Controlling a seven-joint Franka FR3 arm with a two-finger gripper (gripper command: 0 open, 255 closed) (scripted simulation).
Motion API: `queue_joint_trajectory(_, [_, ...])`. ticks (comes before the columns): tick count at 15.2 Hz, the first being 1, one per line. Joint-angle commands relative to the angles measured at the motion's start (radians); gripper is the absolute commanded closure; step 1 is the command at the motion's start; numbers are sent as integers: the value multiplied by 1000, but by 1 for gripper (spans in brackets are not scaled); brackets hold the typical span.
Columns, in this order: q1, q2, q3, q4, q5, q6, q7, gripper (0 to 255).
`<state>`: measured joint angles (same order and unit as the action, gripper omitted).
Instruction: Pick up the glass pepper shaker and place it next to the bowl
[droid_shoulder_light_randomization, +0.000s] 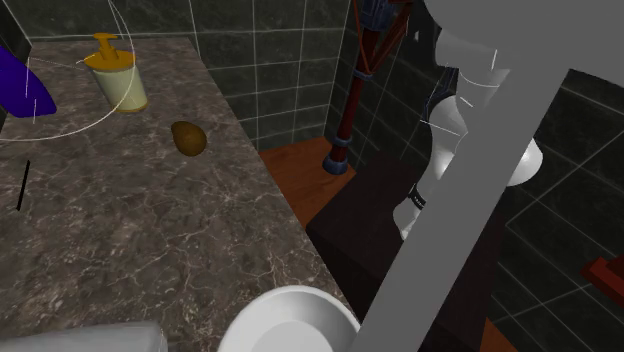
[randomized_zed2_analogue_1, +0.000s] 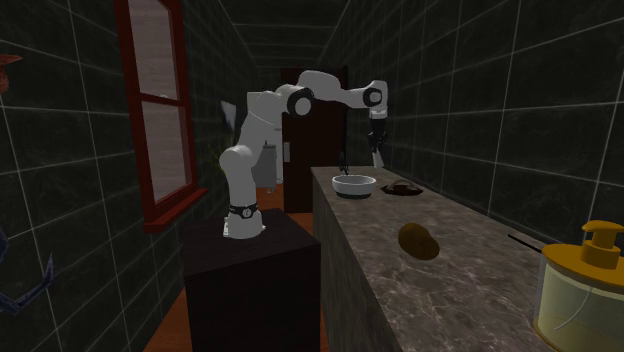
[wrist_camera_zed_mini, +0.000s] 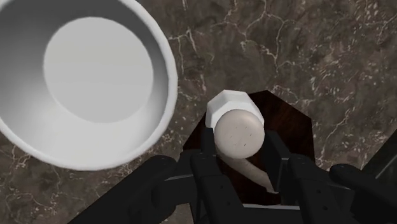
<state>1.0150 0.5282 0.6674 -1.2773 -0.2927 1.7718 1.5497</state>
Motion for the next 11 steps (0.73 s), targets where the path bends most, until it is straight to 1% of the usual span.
queue_joint_trajectory(1, [-2, 1, -1, -25, -2, 25, 6, 255])
queue_joint_trajectory(11, [-20, 13, -9, -146, -15, 152, 18, 255])
